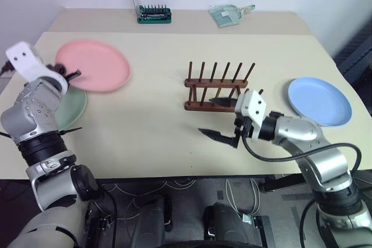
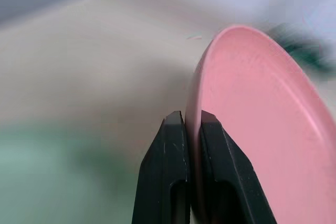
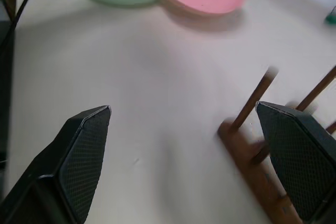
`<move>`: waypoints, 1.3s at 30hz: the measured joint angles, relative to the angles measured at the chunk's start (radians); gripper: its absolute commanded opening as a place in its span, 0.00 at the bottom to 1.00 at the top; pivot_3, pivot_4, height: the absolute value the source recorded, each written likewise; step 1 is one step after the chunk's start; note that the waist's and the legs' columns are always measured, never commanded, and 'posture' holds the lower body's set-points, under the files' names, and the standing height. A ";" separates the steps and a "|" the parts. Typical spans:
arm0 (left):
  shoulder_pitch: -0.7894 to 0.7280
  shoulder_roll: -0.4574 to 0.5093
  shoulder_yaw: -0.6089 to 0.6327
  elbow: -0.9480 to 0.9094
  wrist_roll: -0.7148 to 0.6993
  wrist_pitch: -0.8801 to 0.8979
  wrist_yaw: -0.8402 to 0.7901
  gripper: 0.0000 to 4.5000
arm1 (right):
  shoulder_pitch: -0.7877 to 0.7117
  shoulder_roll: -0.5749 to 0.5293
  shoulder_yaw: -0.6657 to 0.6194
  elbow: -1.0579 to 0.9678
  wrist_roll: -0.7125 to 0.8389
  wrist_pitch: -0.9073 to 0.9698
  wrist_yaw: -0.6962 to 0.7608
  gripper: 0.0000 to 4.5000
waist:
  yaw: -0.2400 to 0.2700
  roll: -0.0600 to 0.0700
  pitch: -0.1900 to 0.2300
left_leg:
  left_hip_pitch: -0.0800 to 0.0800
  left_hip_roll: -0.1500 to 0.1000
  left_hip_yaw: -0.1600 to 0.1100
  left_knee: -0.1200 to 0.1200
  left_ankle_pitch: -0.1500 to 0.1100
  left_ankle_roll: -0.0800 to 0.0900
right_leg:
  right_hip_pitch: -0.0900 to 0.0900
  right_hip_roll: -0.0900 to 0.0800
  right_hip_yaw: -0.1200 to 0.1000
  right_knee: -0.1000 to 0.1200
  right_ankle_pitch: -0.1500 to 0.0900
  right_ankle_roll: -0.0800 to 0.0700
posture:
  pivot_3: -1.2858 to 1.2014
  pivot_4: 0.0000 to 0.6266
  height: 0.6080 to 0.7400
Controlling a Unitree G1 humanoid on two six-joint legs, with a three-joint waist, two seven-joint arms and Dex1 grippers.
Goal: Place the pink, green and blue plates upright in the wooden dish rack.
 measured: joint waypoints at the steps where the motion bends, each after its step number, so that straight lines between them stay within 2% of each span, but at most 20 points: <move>1: -0.007 -0.004 -0.012 -0.019 -0.006 -0.020 -0.010 0.01 | -0.019 0.000 0.003 -0.004 -0.002 0.008 -0.004 1.00 | -0.001 0.000 0.000 | 0.000 0.000 0.000 0.000 0.000 0.000 | 0.000 0.000 0.000 0.000 0.000 0.000 | 0.52 0.24 0.97; 5: -0.027 -0.073 -0.116 -0.087 -0.015 -0.078 -0.047 0.01 | -0.191 0.013 0.054 0.061 -0.110 0.002 -0.061 1.00 | -0.001 0.000 0.000 | 0.000 0.000 0.000 0.001 0.000 0.000 | -0.001 0.000 0.000 0.002 0.000 0.000 | 0.52 0.24 0.97; 9: -0.064 -0.127 -0.260 -0.130 -0.010 -0.114 -0.071 0.01 | -0.336 0.057 0.168 0.154 -0.287 -0.108 -0.131 1.00 | -0.001 0.000 0.000 | -0.001 0.000 0.001 0.001 0.000 0.000 | -0.002 0.000 0.000 0.002 0.000 0.000 | 0.52 0.24 0.97; 15: -0.098 -0.206 -0.333 -0.189 -0.024 -0.121 -0.064 0.01 | -0.406 0.093 0.271 0.333 -0.493 -0.276 -0.189 1.00 | -0.005 0.000 0.000 | -0.001 0.000 0.002 0.001 0.001 0.000 | -0.002 0.000 0.000 0.002 0.000 0.000 | 0.52 0.24 0.97; 20: -0.098 -0.220 -0.346 -0.241 -0.044 -0.105 -0.061 0.01 | -0.427 0.125 0.293 0.435 -0.596 -0.386 -0.231 1.00 | -0.005 0.000 0.000 | -0.001 0.000 0.002 0.002 0.001 0.000 | -0.002 0.000 0.000 0.002 0.000 0.000 | 0.52 0.24 0.97; 23: -0.098 -0.231 -0.366 -0.276 -0.064 -0.085 -0.065 0.00 | -0.449 0.137 0.300 0.491 -0.650 -0.447 -0.258 0.81 | -0.003 0.000 0.000 | -0.001 0.000 0.002 0.002 0.001 0.000 | -0.002 0.000 0.000 0.002 0.000 0.000 | 0.52 0.24 0.97; 30: -0.094 -0.230 -0.361 -0.283 -0.071 -0.054 -0.055 0.00 | -0.452 0.155 0.298 0.523 -0.708 -0.517 -0.269 0.01 | -0.006 0.001 0.000 | -0.001 0.000 0.002 0.002 0.001 0.000 | -0.002 0.000 0.000 0.002 0.000 0.000 | 0.52 0.24 0.97; 36: -0.093 -0.230 -0.339 -0.283 -0.084 -0.028 -0.049 0.00 | -0.452 0.167 0.299 0.534 -0.740 -0.550 -0.267 0.01 | -0.005 0.001 0.000 | -0.001 0.000 0.002 0.001 0.001 0.000 | -0.002 0.000 0.000 0.002 0.000 0.000 | 0.52 0.24 0.97; 37: -0.093 -0.236 -0.332 -0.283 -0.093 -0.026 -0.048 0.17 | -0.452 0.167 0.299 0.534 -0.747 -0.552 -0.267 0.00 | -0.005 0.001 0.000 | -0.001 0.000 0.002 0.001 0.001 0.000 | -0.002 0.000 0.000 0.002 0.000 0.000 | 0.52 0.24 0.97; 39: -0.093 -0.257 -0.313 -0.282 -0.120 -0.025 -0.047 0.35 | -0.452 0.173 0.298 0.534 -0.752 -0.554 -0.268 0.00 | -0.004 0.001 0.000 | -0.001 0.000 0.002 0.002 0.001 0.000 | -0.002 0.000 0.000 0.002 0.000 0.000 | 0.52 0.24 0.97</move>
